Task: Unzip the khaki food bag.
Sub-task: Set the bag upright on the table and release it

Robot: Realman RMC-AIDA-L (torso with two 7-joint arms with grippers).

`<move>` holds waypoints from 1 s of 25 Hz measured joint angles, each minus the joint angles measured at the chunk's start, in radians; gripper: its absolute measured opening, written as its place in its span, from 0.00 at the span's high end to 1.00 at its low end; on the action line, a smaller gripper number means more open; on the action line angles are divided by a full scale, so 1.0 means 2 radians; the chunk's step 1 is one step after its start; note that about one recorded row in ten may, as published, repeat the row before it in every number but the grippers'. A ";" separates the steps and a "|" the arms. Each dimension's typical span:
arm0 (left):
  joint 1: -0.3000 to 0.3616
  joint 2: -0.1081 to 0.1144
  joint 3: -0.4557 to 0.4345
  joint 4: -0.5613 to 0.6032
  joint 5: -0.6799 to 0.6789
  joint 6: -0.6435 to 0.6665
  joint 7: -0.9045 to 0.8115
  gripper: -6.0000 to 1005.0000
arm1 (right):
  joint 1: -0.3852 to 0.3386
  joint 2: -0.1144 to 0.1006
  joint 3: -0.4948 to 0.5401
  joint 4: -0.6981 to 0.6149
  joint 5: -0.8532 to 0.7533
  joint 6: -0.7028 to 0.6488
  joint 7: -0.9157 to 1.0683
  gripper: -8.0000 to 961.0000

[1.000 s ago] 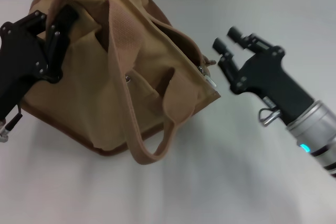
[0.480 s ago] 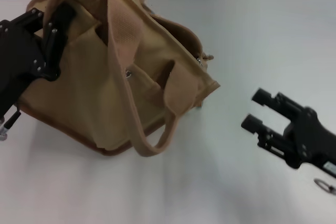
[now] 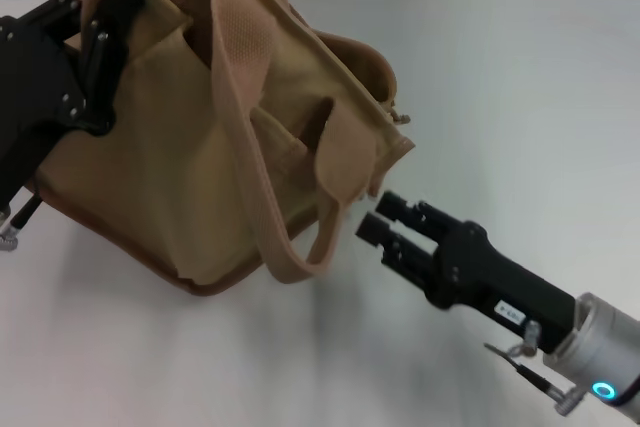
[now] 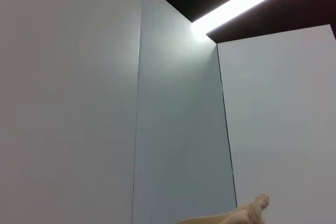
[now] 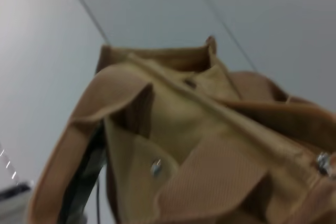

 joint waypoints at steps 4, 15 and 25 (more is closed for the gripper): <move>-0.006 0.000 0.001 0.000 -0.001 0.001 0.001 0.94 | 0.001 0.000 0.041 0.013 0.000 0.009 0.040 0.47; -0.020 0.000 0.014 -0.006 -0.001 0.003 0.021 0.94 | 0.029 -0.003 0.043 -0.012 -0.002 0.047 0.138 0.48; -0.027 0.000 0.028 -0.016 -0.002 0.002 0.021 0.93 | 0.038 -0.002 0.047 -0.021 0.000 0.054 0.141 0.59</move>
